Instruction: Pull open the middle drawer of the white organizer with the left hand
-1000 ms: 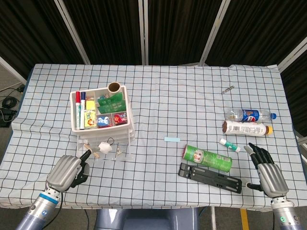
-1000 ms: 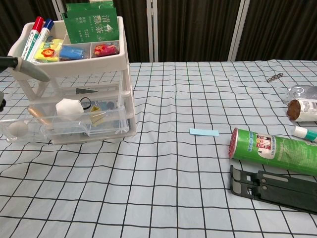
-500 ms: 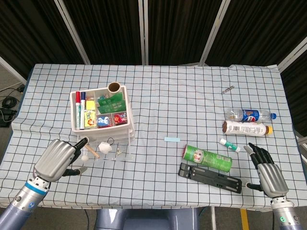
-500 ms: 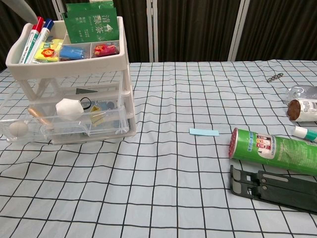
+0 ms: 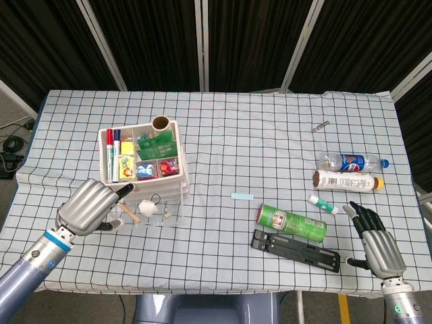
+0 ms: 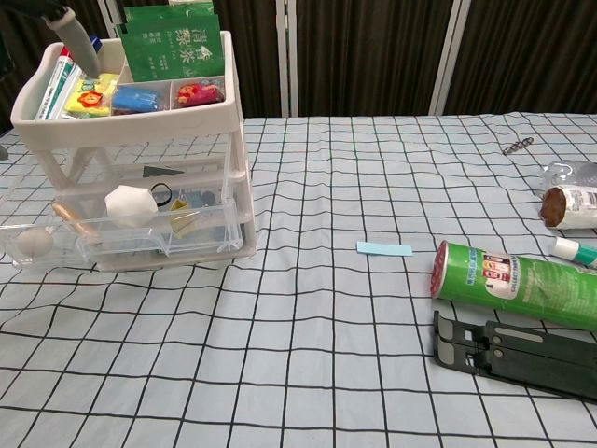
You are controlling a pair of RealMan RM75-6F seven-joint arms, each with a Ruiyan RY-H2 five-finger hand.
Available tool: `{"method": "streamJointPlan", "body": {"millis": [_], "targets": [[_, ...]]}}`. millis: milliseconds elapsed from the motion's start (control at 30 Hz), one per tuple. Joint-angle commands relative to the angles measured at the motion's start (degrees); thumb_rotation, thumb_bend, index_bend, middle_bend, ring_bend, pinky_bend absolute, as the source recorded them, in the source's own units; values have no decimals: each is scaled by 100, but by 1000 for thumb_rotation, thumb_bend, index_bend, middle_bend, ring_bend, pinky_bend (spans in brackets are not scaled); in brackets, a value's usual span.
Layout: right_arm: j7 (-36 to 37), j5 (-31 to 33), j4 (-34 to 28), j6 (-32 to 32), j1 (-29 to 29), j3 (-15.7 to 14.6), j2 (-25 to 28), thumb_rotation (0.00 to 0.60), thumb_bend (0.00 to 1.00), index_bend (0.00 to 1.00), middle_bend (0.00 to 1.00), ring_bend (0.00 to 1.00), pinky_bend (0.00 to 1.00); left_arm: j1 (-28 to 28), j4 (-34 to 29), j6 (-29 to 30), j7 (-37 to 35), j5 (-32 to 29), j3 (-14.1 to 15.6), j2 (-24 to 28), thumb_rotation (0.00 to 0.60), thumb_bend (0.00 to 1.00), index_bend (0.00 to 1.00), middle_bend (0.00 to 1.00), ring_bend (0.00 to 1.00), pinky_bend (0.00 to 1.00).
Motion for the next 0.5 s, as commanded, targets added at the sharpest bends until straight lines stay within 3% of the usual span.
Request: {"method": "streamJointPlan", "body": {"millis": [33, 500], "targets": [[-6, 5, 3, 3, 1, 6, -5, 600, 113, 40, 0, 0, 0, -271, 273, -316, 48, -90, -85, -90, 600, 0, 318, 939, 922, 843], [136, 101, 44, -24, 14, 59, 29, 600, 113, 40, 0, 0, 0, -689, 1028, -658, 548, 572, 32, -704, 600, 0, 399, 940, 922, 843]]}}
